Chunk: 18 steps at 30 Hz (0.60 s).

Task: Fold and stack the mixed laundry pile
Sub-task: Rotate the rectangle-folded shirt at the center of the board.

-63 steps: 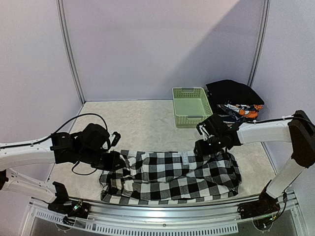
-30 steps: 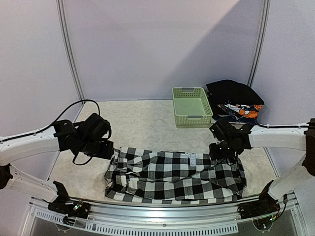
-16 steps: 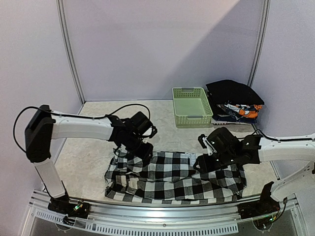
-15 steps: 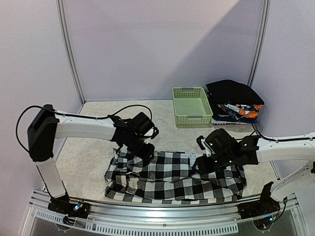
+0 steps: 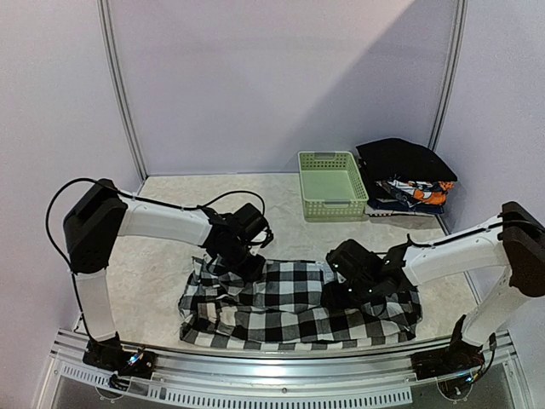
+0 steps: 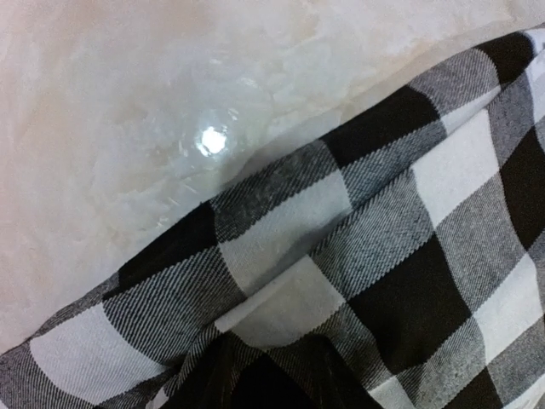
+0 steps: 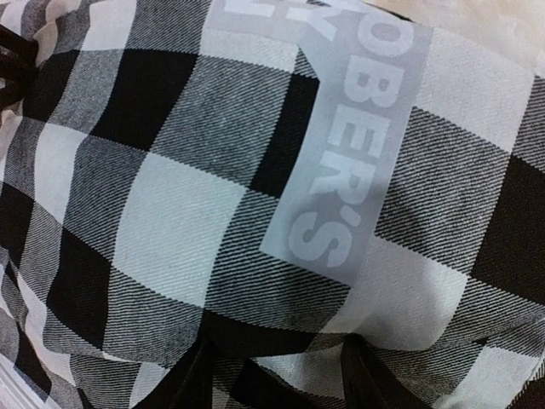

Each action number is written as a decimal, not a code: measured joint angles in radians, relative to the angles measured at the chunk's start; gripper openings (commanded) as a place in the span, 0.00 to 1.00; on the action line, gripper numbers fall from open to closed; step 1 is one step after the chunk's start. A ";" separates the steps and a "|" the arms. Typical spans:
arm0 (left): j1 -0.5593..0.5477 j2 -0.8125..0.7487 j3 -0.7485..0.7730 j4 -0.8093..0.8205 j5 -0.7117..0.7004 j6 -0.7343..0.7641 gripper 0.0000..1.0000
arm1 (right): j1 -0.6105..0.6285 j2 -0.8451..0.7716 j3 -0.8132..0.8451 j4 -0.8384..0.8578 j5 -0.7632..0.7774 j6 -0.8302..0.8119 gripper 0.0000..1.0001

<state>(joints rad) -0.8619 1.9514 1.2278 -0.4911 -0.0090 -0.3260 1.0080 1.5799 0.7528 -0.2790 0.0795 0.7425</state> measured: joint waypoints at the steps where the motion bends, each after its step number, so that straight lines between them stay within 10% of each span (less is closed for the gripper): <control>1: 0.007 -0.003 -0.010 0.011 -0.005 -0.003 0.33 | 0.000 0.019 0.016 0.006 0.006 0.001 0.53; 18: 0.090 -0.345 -0.424 0.023 -0.137 -0.185 0.34 | -0.069 0.491 0.571 0.075 -0.218 -0.152 0.51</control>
<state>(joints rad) -0.7719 1.6062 0.8036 -0.4686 -0.1459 -0.5114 0.9386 2.0712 1.3239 -0.2039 -0.1383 0.5903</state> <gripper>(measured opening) 0.339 0.512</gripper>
